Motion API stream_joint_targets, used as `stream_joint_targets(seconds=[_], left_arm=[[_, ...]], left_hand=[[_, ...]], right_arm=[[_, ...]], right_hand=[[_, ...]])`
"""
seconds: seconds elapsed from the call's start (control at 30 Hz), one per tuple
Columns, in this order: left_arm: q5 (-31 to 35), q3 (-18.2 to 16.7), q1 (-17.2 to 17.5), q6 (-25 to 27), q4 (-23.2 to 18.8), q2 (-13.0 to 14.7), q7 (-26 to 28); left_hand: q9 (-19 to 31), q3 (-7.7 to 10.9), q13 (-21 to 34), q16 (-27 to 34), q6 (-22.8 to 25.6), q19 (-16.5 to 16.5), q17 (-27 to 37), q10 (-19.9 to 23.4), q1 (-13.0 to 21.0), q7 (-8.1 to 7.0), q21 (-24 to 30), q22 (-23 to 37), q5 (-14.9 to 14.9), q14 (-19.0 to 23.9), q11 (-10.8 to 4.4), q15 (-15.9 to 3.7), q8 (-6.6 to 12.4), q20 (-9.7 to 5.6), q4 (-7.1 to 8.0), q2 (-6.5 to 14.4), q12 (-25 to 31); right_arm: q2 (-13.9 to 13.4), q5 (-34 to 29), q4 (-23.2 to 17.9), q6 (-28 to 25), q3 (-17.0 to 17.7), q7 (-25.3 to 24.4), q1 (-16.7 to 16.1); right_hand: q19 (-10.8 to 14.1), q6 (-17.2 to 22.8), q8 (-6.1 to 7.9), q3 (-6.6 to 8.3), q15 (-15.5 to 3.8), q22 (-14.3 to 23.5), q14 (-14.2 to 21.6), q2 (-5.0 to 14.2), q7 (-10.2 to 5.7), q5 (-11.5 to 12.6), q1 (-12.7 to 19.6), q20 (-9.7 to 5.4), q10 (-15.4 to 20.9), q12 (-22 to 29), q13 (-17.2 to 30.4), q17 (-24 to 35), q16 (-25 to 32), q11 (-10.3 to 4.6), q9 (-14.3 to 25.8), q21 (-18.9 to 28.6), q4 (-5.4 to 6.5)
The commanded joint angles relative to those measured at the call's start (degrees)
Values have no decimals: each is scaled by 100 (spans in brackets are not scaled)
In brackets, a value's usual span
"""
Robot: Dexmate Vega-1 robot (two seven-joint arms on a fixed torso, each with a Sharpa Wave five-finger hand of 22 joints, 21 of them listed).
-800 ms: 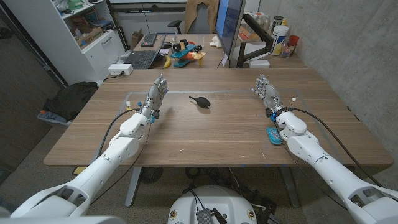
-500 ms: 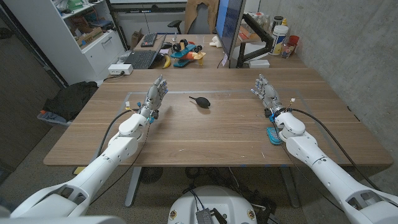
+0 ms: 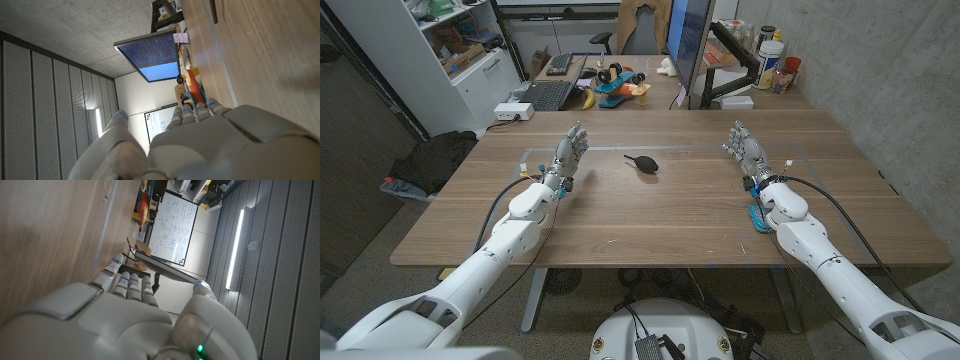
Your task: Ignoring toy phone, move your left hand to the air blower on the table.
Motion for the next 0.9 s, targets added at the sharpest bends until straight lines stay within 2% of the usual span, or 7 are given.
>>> stream_joint_targets(seconds=[0.03, 0.3, 0.9], left_arm=[[57, -16, 32, 33, -64, 66, 52], [83, -8, 37, 10, -177, 147, -43], [515, 79, 72, 57, -570, 376, 283]], left_hand=[[14, 46, 20, 31, 41, -14, 9, 36, 45, 5, -21, 24, 6, 4, -2, -2, 23, 27, -14, 44, 27], [15, 63, 20, 27, 48, -20, 7, 40, 76, -1, -46, 25, -3, 11, -8, -4, 19, 54, -33, 78, 26], [17, 102, 21, 19, 57, -44, 4, 37, 170, -16, -108, 26, -29, 24, -16, -6, 12, 83, -99, 131, 18]], right_arm=[[108, -215, -91, 2, 126, -13, -72], [140, -232, -100, 29, 167, -20, -94], [179, -246, -71, 52, 185, 25, -93]], right_hand=[[46, 57, 41, 23, 39, 25, 28, 36, 24, 26, 47, -13, 36, 37, 30, -7, 33, 12, 23, 2, -27], [54, 96, 49, 15, 29, 25, 51, 44, 2, 24, 44, -8, 69, 46, 30, -19, 42, 9, 24, -9, -34], [128, 174, 60, -3, -20, 27, 124, 62, -44, 17, 39, -16, 164, 67, 33, -49, 66, -27, 24, -13, -55]])
